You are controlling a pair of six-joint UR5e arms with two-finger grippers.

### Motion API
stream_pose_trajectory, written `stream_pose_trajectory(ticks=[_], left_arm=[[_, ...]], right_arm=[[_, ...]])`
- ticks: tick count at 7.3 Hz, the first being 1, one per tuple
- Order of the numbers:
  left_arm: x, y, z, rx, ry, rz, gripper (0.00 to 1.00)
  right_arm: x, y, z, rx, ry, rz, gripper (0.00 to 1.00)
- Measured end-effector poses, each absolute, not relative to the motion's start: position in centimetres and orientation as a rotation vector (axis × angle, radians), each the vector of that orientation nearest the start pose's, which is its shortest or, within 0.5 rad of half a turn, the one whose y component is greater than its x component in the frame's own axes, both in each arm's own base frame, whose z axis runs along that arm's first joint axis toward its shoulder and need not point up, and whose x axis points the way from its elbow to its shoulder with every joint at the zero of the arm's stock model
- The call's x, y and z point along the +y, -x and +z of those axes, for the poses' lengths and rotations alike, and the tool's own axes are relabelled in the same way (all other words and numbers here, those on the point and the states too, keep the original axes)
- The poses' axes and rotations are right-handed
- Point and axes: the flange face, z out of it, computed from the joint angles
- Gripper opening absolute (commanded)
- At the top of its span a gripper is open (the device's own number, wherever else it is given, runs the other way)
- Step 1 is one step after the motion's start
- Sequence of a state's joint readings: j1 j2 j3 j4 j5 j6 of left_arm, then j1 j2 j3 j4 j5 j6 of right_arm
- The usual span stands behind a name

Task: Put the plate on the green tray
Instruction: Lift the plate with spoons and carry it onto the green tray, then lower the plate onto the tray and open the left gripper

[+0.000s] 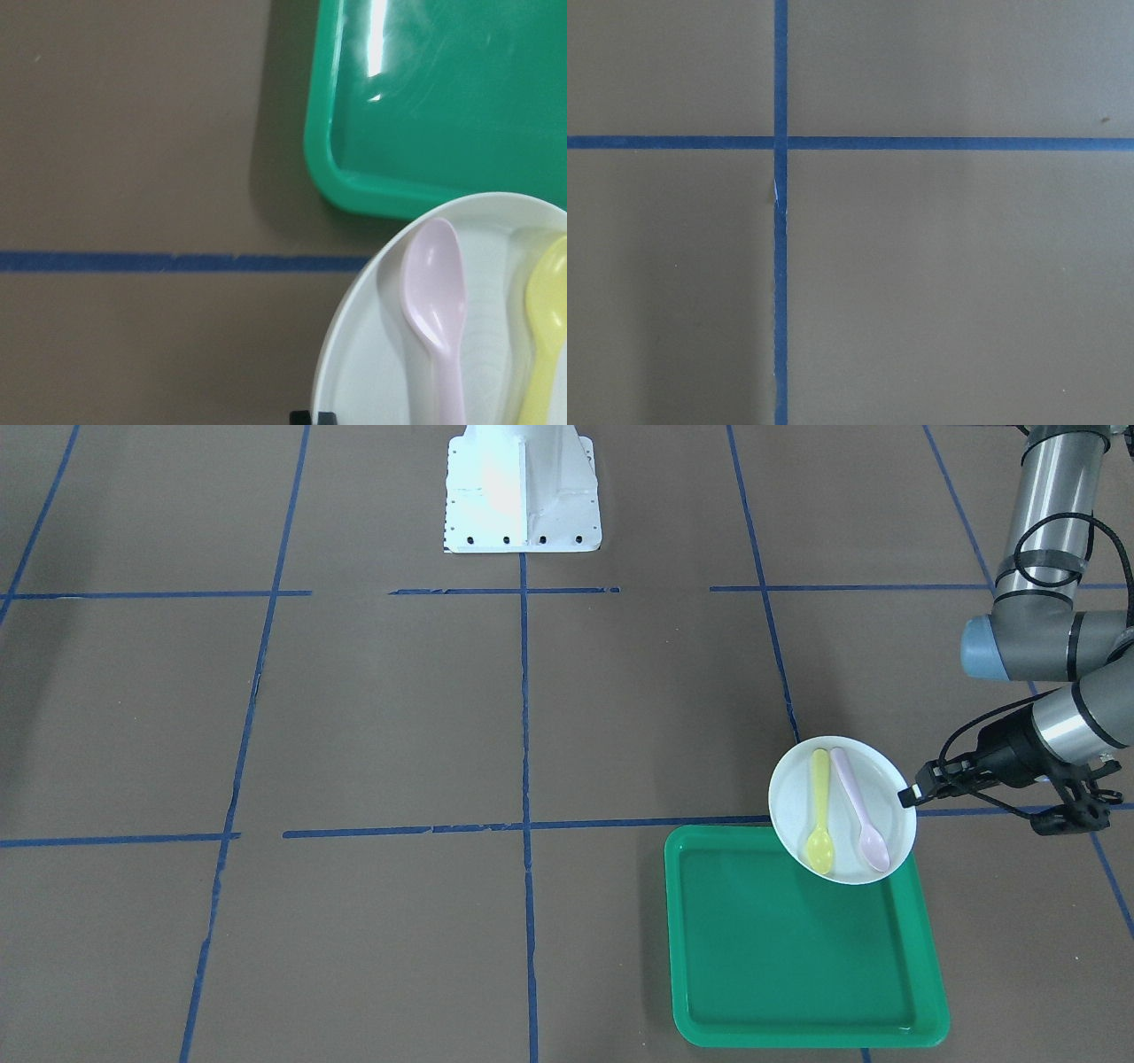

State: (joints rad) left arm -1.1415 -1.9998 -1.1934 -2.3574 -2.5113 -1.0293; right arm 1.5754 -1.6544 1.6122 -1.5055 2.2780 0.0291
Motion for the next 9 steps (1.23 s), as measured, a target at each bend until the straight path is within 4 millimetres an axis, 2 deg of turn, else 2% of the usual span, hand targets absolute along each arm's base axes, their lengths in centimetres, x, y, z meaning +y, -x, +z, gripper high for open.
stream_pose_trajectory(ticks=[2, 4, 6, 7, 8, 9], left_arm=[[-69.1, -25.6, 47.4, 1.134, 0.019, -0.173, 0.0], [-73.0, -27.4, 46.6, 1.1, 0.035, -0.205, 0.0], [-74.3, -28.7, 47.0, 1.076, 0.05, -0.22, 0.0], [-74.3, -29.5, 47.4, 1.061, 0.053, -0.225, 0.05], [-74.1, -30.3, 47.7, 1.047, 0.057, -0.236, 0.4], [-74.0, -31.0, 47.7, 1.039, 0.062, -0.251, 0.83]], right_arm=[[-45.7, -7.1, 67.6, -0.707, -0.013, 0.024, 1.0], [-45.7, -7.1, 67.6, -0.707, -0.012, 0.025, 1.0], [-45.7, -7.1, 67.6, -0.707, -0.013, 0.024, 1.0], [-45.7, -7.1, 67.6, -0.707, -0.013, 0.024, 1.0], [-45.7, -7.1, 67.6, -0.707, -0.013, 0.024, 1.0], [-45.7, -7.1, 67.6, -0.707, -0.013, 0.024, 1.0]])
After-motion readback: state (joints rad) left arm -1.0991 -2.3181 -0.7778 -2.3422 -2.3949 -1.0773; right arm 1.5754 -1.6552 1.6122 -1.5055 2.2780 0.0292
